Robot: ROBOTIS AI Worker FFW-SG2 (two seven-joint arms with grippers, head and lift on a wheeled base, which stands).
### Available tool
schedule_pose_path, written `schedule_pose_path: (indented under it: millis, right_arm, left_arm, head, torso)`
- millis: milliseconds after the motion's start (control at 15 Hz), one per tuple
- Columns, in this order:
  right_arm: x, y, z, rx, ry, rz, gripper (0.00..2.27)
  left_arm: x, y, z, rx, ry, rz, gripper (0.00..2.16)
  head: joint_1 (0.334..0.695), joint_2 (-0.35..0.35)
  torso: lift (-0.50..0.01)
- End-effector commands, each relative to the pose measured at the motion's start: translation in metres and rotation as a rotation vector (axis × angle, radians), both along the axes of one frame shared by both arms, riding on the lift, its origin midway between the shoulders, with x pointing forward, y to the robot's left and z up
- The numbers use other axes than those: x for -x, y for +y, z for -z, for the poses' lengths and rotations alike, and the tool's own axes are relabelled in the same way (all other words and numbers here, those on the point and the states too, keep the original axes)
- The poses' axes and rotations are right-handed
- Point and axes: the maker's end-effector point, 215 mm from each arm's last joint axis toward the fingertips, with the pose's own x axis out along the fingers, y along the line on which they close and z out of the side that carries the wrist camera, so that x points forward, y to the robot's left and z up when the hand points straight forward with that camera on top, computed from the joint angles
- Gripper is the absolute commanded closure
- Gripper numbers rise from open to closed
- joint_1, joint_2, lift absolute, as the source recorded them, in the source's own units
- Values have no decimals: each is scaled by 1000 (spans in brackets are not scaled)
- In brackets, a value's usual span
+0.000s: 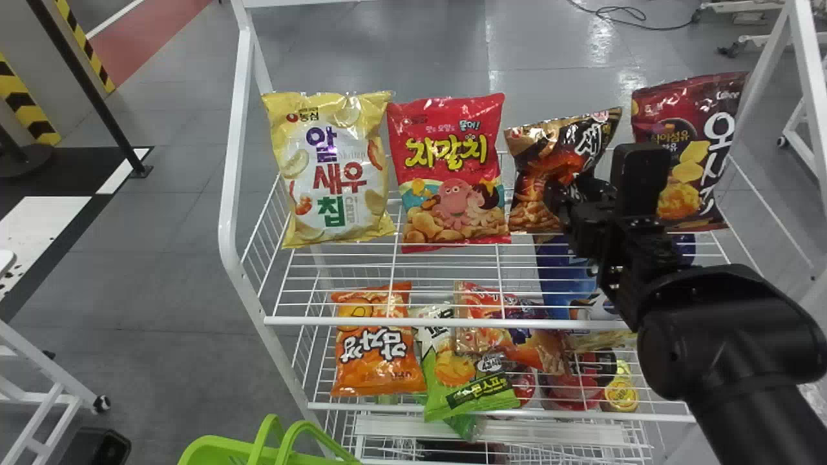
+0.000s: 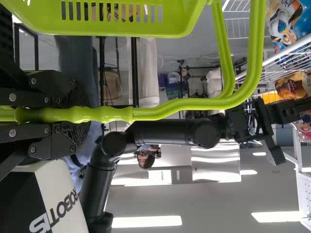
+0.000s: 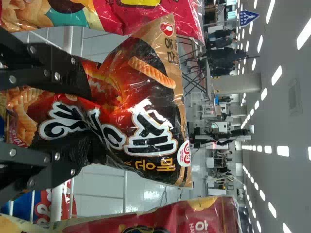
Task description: Hold basket handle with left hand then pick spicy shrimp crackers with right hand and place into basket
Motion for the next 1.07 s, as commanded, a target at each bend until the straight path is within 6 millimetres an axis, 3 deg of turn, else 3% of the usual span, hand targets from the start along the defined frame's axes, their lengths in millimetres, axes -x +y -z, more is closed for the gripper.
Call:
schedule_pose_path:
  millis: [0, 400, 733, 1000]
  right_arm:
    - [9, -6, 0, -1, -3, 4, 2219]
    - [63, -19, 1, 28, 87, 22, 2216]
    - [110, -35, -17, 42, 102, 35, 2216]
    - [159, -31, -29, 21, 151, 4, 2216]
  left_arm:
    - [-1, -1, 0, 1, -2, 4, 2145]
    - [-2, -2, -1, -3, -8, 8, 2142]
    - [-2, -6, 0, -4, -7, 21, 2142]
    - [-1, -7, 1, -3, -6, 25, 2142]
  head:
    - [695, 111]
    - [695, 99]
    - [695, 80]
    - [695, 70]
  torso:
    - [-37]
    - [-37]
    - [-37]
    - [-37]
